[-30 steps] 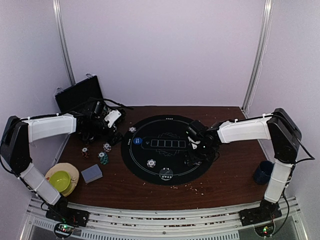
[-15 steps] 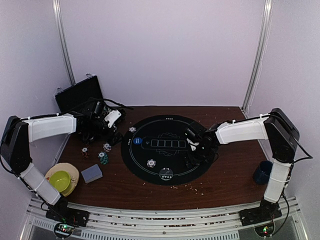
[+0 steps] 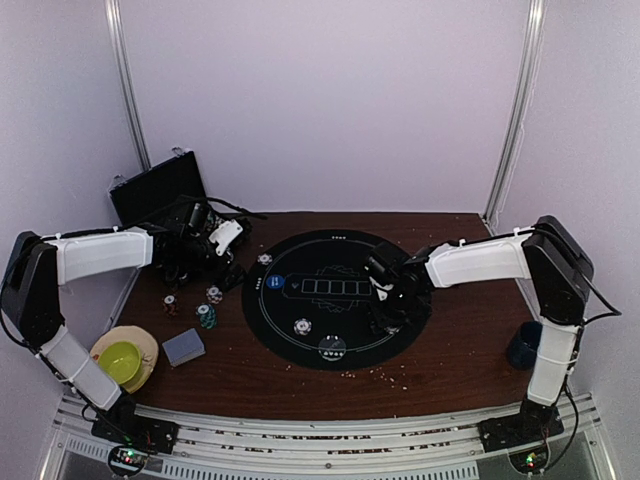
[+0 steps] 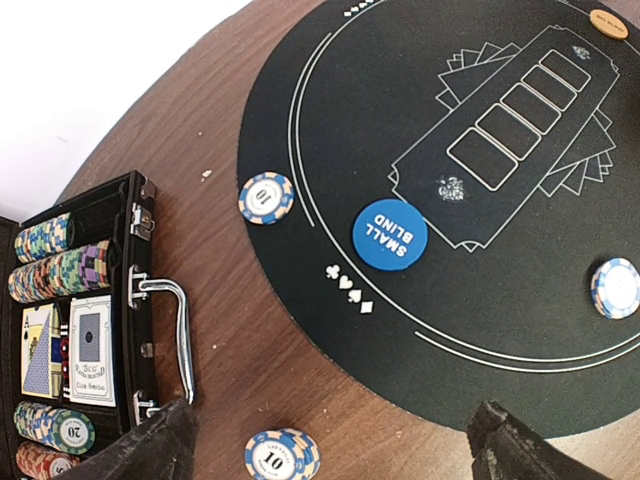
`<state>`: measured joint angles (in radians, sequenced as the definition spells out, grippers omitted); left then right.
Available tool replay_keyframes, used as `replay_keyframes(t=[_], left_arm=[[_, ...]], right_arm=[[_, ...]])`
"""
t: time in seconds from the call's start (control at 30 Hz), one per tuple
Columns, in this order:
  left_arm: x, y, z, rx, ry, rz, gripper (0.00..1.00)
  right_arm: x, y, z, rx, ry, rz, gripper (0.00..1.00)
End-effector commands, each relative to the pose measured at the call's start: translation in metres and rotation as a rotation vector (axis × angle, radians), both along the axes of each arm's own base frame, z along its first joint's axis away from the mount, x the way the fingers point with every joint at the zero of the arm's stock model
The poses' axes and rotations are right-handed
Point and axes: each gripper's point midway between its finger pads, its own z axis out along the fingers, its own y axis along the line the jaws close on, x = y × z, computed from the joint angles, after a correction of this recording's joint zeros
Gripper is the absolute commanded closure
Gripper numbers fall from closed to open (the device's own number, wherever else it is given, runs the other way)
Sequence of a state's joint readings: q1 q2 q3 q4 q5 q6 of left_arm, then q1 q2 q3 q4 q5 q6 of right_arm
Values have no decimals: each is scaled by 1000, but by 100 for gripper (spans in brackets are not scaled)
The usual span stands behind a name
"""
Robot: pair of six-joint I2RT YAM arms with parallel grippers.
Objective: Distribute texas hold em gaming equipment
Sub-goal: Move the pile of poker chips to the big blind area.
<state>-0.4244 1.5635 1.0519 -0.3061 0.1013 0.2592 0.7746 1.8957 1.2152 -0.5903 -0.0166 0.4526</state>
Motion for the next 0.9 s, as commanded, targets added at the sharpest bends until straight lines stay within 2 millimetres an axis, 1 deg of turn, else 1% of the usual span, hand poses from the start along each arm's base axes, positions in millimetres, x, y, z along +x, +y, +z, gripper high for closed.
replay_keyframes(t=[0.0,0.33,0.5,0.77,0.87], left_arm=[[5,-2,2,-27,-20,1,2],[5,-2,2,-26,-20,2,2],[5,-2,2,-25,-22,4,2],[5,-2,2,-25,-20,4,2],[5,-2,2,-26,-21,2,2]], right_arm=[[1,11,-4,16,4,-4,31],[5,7,-4,-24,-21,-10,34],[6,5,-7,-39,-25,-10,39],[9,2,-6,-70,-42,-6,43],[11,2,-5,-78,-48,-5,47]])
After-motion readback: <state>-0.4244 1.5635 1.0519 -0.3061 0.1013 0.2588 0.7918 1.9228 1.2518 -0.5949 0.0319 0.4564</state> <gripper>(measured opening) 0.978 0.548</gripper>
